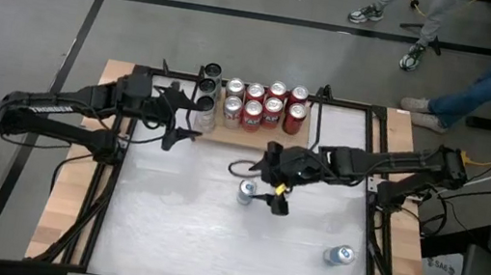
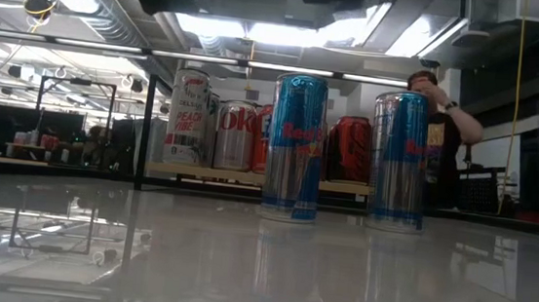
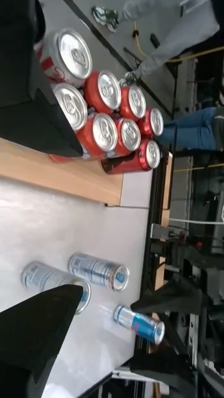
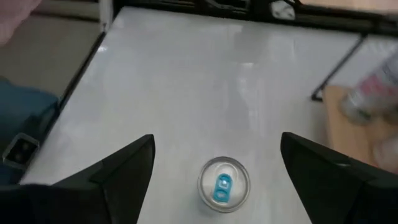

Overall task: Place canned beverage on shelf
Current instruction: Put the white and blue soda can on the shelf aligned with other red soda can

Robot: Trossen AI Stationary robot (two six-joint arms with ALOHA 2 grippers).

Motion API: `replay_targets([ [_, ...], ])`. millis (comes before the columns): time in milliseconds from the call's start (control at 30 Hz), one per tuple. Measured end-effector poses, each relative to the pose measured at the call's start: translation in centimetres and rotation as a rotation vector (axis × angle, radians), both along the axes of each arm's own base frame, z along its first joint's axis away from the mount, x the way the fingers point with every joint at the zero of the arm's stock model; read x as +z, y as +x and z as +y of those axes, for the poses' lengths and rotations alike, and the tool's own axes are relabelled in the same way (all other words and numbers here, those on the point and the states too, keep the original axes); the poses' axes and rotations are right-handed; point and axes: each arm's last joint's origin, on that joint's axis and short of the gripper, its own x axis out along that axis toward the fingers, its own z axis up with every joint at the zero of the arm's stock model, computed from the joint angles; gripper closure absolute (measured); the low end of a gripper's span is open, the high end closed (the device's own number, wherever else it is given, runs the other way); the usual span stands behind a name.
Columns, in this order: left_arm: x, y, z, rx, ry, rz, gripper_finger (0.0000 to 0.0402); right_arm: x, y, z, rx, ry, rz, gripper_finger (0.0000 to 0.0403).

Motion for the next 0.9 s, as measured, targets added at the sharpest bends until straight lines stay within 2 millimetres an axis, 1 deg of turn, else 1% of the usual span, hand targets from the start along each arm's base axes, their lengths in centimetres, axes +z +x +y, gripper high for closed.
replay_targets([
  [100,0.0,0.1,-0.3,-0.017,-0.007,-0.001,0.0056,0.0,-0.1,0.3,0.045,-0.058,-0.012,0.0065],
  [200,0.0,0.1,-0.6,-0.021,-0.047,-0.008,0.0056,0.0,0.0,0.2,0.072,-0.070,-0.014,0.0065],
  [400,0.0,0.3,-1.3,-0.042,-0.095,-0.013,0.0056,-1.0,0.7,0.2,0.176,-0.140,-0.015,0.0065],
  [533,-0.2,0.6,-1.7,-0.036,-0.089,0.000,0.0056,-2.5,1.7,0.1,0.223,-0.131,0.031,0.0065],
  [733,-0.9,1.6,-2.2,-0.037,-0.103,0.041,0.0056,-4.6,2.9,-0.5,0.227,-0.121,0.094,0.0065],
  [900,-1.8,2.7,-2.4,-0.040,-0.107,0.089,0.0056,-5.8,3.5,-0.8,0.215,-0.122,0.137,0.0065],
])
